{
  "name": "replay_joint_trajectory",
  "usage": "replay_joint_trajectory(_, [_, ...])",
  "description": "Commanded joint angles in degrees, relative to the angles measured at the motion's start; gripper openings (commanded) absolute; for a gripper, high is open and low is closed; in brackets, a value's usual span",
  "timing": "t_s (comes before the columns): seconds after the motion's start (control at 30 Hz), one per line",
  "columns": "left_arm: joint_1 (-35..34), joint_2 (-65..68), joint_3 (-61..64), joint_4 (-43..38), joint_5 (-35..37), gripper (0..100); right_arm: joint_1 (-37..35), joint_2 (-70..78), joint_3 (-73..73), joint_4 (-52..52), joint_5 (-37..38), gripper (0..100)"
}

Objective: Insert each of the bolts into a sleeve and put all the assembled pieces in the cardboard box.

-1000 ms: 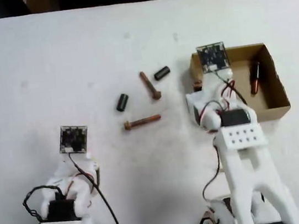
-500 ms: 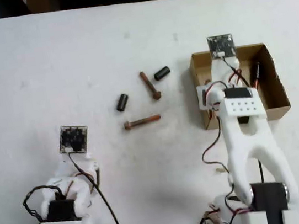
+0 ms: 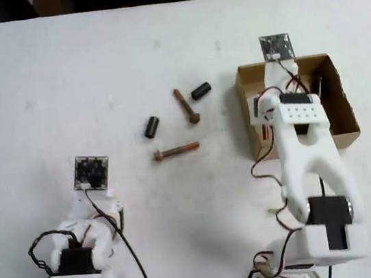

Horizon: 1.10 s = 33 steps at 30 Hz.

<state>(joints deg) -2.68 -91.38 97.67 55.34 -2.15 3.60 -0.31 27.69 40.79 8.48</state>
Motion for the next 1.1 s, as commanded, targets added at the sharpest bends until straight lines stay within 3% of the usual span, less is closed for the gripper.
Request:
replay_joint_trajectory(0.0, [-0.2,-0.4,-0.4,0.5,-0.4,2,0.8,2.3,-5.9,-1.7,0.8,2.2])
replay_joint_trajectory(0.17, [-0.2,-0.4,-0.4,0.5,-0.4,2,0.8,9.0,-10.7,-1.7,0.8,3.9])
replay_joint_trajectory(0.43, [-0.2,-0.4,-0.4,0.4,-0.4,2,0.7,16.0,-16.4,-1.7,0.8,22.2])
replay_joint_trajectory(0.8, [-0.3,-0.4,-0.4,-0.4,-0.4,2,1.1,11.4,-16.4,-0.9,0.4,22.3])
replay_joint_trajectory(1.07, [-0.2,-0.3,-0.4,0.5,-0.3,2,1.2,0.6,-16.4,9.2,0.3,22.3])
